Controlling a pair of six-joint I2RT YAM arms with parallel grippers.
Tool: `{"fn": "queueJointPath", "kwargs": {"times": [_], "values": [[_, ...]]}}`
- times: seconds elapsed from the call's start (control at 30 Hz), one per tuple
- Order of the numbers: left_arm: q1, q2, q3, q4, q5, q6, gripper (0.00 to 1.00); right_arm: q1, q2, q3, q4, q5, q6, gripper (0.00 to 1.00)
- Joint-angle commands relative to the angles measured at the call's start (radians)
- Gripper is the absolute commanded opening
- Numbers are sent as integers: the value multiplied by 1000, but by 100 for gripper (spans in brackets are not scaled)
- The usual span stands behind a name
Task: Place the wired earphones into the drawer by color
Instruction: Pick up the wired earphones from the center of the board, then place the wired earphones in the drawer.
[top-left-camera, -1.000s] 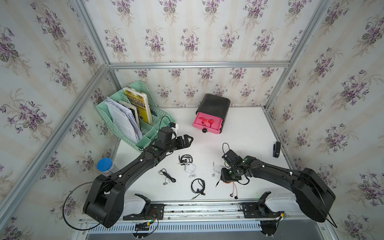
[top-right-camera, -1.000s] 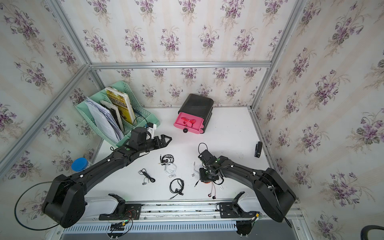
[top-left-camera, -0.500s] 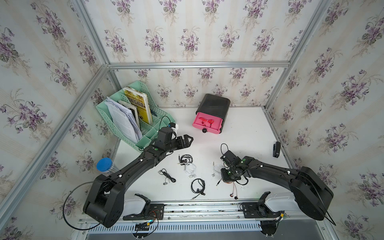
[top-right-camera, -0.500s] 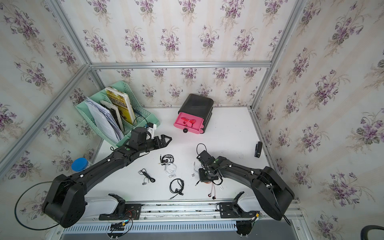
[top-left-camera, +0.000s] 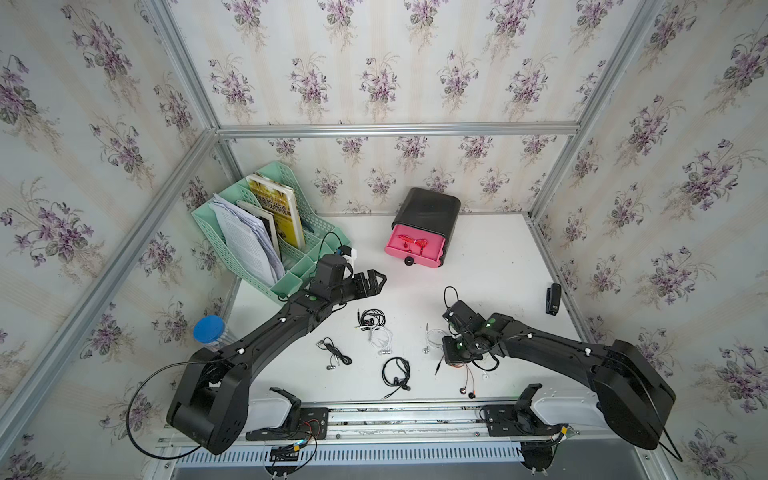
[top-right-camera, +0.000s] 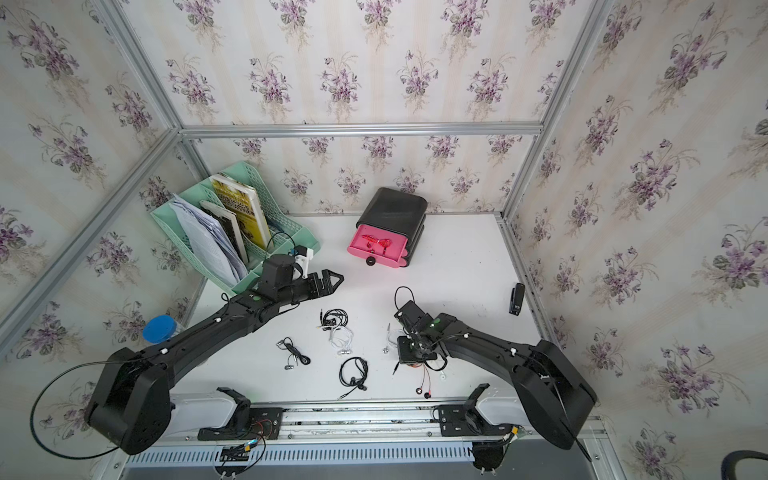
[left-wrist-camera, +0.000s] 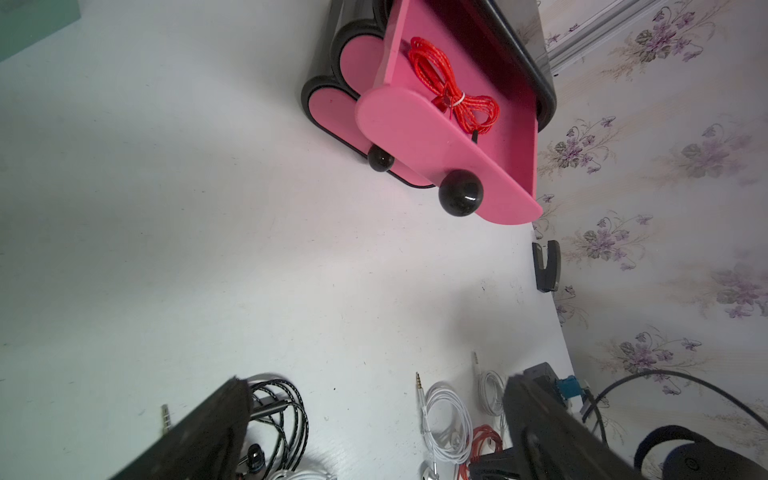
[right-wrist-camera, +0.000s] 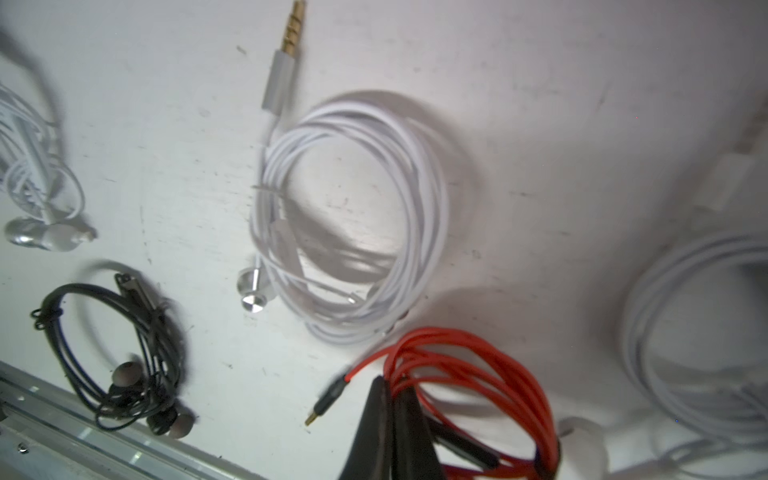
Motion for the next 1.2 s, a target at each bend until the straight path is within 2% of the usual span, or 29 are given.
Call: {"fn": "queueJointPath", "kwargs": {"times": [0.0,0.53,0.87,1.17], "values": [[0,-8,-2,0,-6,7,99,0,-34,31,-51,34,16,0],[0,-21,-9,-3,-6,7,99,-2,-183,270,-126,144,-51,0],[-1,-11,-3,0,-6,6,99,-13,-109,502,-100,226,-181,0],[1,-1,11,-1,-39,-12,99,-51,28,708,-40,221,-302,0]]}}
